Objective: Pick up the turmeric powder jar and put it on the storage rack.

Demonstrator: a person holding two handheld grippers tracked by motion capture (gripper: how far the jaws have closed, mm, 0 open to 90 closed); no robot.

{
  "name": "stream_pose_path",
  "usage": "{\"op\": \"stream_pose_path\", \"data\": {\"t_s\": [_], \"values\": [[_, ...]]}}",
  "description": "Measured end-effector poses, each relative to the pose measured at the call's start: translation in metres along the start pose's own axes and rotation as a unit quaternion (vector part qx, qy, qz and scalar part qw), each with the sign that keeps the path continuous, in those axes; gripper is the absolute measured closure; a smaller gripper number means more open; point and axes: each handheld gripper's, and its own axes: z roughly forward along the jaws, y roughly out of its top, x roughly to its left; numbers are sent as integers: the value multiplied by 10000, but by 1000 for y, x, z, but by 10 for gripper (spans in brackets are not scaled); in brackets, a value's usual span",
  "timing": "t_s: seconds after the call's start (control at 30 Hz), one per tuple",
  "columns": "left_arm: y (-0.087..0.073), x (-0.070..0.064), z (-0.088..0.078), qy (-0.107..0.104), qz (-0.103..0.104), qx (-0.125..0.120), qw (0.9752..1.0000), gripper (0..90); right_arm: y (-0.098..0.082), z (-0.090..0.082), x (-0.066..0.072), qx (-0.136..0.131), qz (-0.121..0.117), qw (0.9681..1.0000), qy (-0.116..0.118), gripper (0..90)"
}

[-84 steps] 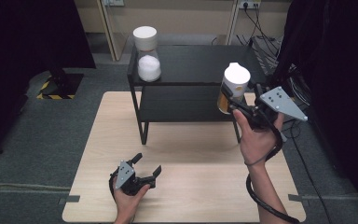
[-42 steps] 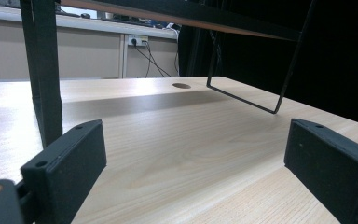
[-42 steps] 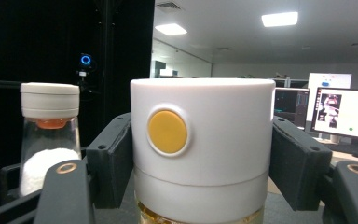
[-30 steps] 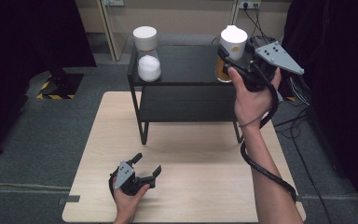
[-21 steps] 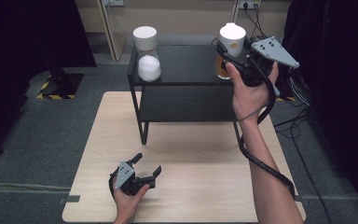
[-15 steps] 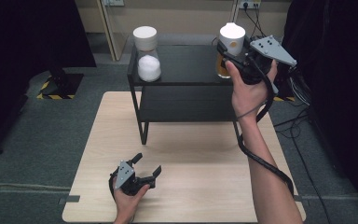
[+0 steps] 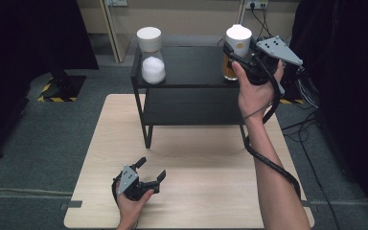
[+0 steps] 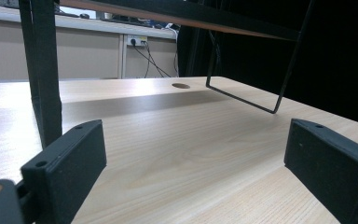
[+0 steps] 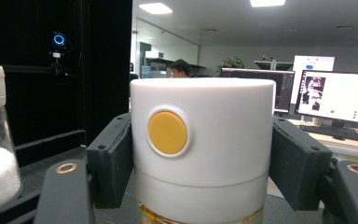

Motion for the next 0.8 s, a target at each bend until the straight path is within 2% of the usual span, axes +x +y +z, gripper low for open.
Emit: {"op": "stream_pose_path", "data": {"t_s": [0.27, 0.6, 0.67, 0.8], "values": [[0, 0, 0, -5, 14, -1, 10000, 45, -4, 2, -2, 60, 54, 10000, -18, 307], [1, 0, 0, -5, 51, 18, 10000, 45, -9, 2, -7, 12, 126, 9999, 42, 302], [1, 0, 0, -5, 53, 19, 10000, 45, -10, 2, -9, -20, 241, 9997, 61, 288], [1, 0, 0, -3, 49, 22, 10000, 45, -11, 2, -9, -60, 229, 9997, 47, 251]]}}
